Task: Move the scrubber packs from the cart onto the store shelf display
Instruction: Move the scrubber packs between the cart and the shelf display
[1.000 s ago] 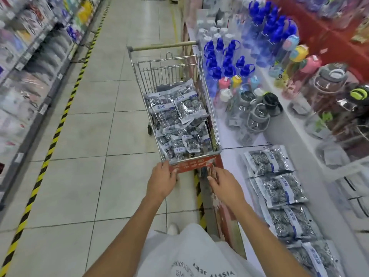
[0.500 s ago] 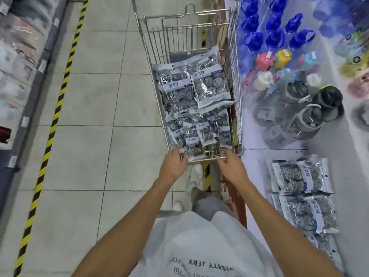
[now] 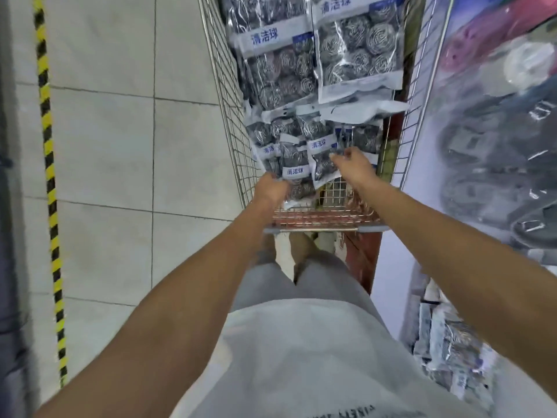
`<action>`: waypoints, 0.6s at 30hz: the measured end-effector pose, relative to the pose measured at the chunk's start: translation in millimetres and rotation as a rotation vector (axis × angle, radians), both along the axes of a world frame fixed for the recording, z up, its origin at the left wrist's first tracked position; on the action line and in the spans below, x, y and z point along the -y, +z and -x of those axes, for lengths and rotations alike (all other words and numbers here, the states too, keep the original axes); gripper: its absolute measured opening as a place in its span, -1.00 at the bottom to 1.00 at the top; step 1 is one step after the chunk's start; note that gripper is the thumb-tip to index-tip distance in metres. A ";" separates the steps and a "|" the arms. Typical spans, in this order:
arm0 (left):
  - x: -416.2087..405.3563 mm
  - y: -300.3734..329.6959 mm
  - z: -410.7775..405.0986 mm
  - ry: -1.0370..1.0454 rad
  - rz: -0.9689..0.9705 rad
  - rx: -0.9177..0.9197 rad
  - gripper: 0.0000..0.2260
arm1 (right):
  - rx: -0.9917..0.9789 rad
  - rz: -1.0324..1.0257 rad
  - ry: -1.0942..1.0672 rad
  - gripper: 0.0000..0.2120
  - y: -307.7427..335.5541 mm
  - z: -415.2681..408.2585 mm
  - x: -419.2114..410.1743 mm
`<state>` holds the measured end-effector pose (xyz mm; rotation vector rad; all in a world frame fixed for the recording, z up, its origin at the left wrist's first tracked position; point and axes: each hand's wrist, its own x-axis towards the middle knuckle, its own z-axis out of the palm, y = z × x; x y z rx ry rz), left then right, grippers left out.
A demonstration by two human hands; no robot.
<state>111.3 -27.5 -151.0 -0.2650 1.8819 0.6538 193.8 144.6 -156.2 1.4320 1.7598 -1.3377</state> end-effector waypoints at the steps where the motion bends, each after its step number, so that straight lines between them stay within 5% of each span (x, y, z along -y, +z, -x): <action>1: -3.6 -11.8 4.6 -0.012 0.003 0.010 -0.59 | 0.011 0.016 -0.004 -0.42 -8.1 5.7 -4.2; 8: -16.8 -94.7 20.3 0.100 0.050 0.123 -0.44 | 0.081 0.063 0.017 -0.37 -80.1 31.0 -20.6; 18: -16.3 -125.7 25.8 0.122 0.036 0.127 -0.46 | 0.066 -0.012 0.039 -0.15 -108.8 27.2 -26.1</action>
